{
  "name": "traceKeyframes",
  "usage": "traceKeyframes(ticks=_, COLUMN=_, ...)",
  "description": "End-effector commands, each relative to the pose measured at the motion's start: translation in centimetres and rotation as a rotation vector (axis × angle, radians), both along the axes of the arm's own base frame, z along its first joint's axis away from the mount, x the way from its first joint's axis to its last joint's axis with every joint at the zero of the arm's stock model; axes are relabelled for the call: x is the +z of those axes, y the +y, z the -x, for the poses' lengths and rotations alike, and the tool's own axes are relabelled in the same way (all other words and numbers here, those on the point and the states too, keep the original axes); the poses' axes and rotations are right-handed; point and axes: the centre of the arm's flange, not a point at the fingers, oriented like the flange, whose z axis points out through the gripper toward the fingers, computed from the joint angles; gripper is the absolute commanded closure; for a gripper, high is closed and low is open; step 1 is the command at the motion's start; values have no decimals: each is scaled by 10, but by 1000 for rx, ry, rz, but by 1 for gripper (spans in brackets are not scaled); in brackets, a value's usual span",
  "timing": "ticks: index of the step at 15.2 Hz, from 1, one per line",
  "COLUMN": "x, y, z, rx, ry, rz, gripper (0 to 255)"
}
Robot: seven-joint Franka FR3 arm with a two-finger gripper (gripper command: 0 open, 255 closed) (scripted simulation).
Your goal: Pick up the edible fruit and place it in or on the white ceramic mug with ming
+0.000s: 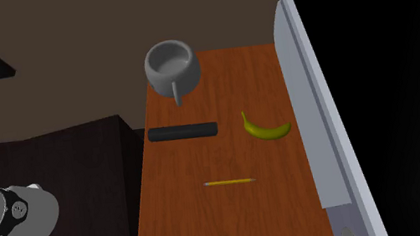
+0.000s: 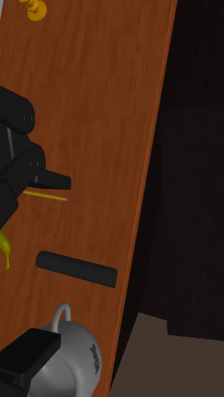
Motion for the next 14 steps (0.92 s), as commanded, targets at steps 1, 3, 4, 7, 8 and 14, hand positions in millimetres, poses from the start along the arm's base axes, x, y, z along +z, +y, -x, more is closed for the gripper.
traceKeyframes(ticks=1, x=0, y=0, z=0, rx=0, ry=0, rz=0, gripper=0)
traceKeyframes(ticks=3, x=-18, y=1, z=-19, rx=-2, ry=-2, rz=0, gripper=0)
traceKeyframes(ticks=4, x=-27, y=2, z=-28, rx=-3, ry=-3, rz=0, gripper=0)
traceKeyframes(ticks=7, x=-54, y=4, z=-57, rx=-6, ry=-6, rz=-1, gripper=0)
traceKeyframes(ticks=8, x=-63, y=4, z=-66, rx=-8, ry=-7, rz=-1, gripper=0)
traceKeyframes(ticks=14, x=-117, y=8, z=-124, rx=-14, ry=-13, rz=-1, gripper=0)
